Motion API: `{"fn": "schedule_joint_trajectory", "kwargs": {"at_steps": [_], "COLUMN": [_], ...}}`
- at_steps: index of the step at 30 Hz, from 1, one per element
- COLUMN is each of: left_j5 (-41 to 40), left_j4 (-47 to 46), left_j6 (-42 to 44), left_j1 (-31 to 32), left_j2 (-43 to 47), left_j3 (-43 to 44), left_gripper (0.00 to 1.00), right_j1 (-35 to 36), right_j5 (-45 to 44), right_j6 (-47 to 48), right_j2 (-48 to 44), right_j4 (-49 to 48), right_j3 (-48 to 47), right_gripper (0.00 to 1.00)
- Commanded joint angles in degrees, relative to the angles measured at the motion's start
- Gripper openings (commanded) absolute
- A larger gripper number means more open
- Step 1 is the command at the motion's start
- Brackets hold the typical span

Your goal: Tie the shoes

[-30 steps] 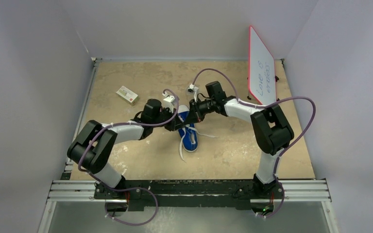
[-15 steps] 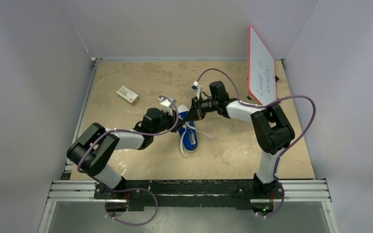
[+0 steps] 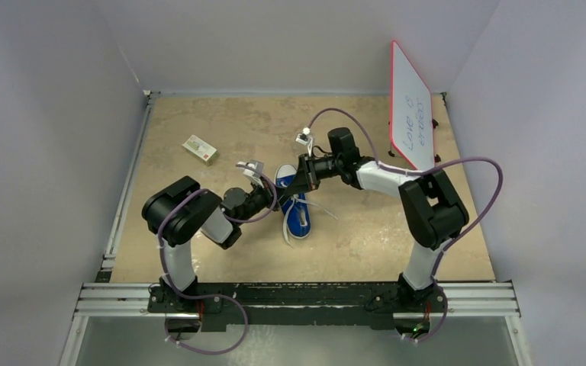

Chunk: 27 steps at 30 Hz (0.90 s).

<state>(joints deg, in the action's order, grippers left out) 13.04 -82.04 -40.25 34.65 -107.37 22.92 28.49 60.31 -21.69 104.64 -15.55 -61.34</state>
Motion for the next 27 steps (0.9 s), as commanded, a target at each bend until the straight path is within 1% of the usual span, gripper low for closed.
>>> {"fn": "schedule_joint_trajectory", "kwargs": {"at_steps": [1, 3, 5, 8, 10, 12, 14, 16, 18, 20, 25, 27], "left_j5": [0.9, 0.8, 1.1, 1.5, 1.3, 1.1, 1.2, 1.8, 2.1, 2.3, 2.3, 2.6], "left_j4": [-12.7, -11.4, -10.7, -10.0, -9.5, -8.8, -8.4, -8.2, -8.6, -10.1, -13.3, -13.0], "left_j6": [-2.4, -1.4, -0.7, -0.3, -0.2, 0.1, 0.2, 0.3, 0.0, -1.0, -3.0, -2.9], "left_j1": [0.7, 0.8, 0.8, 0.8, 0.8, 0.8, 0.8, 0.8, 0.8, 0.7, 0.8, 0.8], "left_j2": [-0.5, 0.2, 0.4, 0.7, 1.1, 1.7, 1.9, 1.8, 1.3, 0.4, -1.0, -1.0], "left_j3": [-0.1, -0.5, -0.7, -0.7, -0.8, -0.9, -0.8, -0.5, -0.3, -0.4, -0.5, -0.3], "left_gripper": [0.0, 0.0, 0.0, 0.0, 0.0, 0.0, 0.0, 0.0, 0.0, 0.0, 0.0, 0.0], "right_j1": [-3.5, -6.2, -8.3, -9.3, -9.2, -9.2, -9.1, -8.8, -8.3, -7.9, -7.5, -7.3], "right_j5": [1.7, -0.5, -4.7, -10.7, -11.1, -8.3, -5.2, -1.9, -1.3, -1.5, 0.8, 1.2], "right_j6": [-1.3, 0.3, 3.0, 9.8, 13.2, 13.0, 11.2, 8.0, 6.3, 5.8, -0.9, -1.9], "right_j2": [-6.5, -8.2, -8.5, -5.4, -2.8, -0.8, 0.5, 1.0, 0.7, 0.4, 1.0, 1.2], "right_j4": [-0.5, 0.9, 4.1, 10.5, 11.1, 8.7, 4.2, -1.2, -5.5, -8.0, -17.2, -18.5], "right_j3": [1.5, 2.2, 2.1, -0.6, -1.8, -2.0, -1.4, 0.4, 2.8, 4.5, 8.1, 8.4], "right_gripper": [0.23, 0.26, 0.33, 0.34, 0.32, 0.28, 0.26, 0.28, 0.32, 0.34, 0.34, 0.34]}}
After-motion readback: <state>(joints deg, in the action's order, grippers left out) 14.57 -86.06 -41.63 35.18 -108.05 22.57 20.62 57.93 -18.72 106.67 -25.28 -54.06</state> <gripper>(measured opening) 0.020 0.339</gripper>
